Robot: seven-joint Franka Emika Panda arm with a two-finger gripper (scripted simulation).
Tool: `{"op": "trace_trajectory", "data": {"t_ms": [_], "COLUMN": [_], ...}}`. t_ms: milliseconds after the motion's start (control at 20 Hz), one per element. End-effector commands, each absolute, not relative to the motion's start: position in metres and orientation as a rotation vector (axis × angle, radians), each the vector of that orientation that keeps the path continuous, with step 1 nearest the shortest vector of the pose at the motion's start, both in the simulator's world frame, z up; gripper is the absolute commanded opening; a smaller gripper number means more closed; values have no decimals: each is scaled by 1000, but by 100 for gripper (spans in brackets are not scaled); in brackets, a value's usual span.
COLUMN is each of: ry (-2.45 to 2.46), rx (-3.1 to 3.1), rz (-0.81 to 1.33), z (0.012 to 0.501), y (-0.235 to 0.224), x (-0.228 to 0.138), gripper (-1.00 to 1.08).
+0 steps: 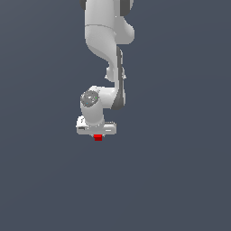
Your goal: Pick up the red cube and move it to a goal position.
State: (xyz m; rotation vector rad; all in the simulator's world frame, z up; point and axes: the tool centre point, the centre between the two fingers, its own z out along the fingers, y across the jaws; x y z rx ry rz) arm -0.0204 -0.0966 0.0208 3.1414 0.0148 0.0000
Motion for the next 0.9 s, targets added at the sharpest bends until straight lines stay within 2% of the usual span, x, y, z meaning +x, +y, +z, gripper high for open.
{"op": "trace_trajectory", "data": {"t_ms": [0,400,850], "ry": [16,16,15], "rx": [3142,3142,3141], "rz": [0,0,0], "z": [20,27,63], "y": [-96,-88,-36], "x": [-20,-15,17], "gripper": [-100,-100,-100]}}
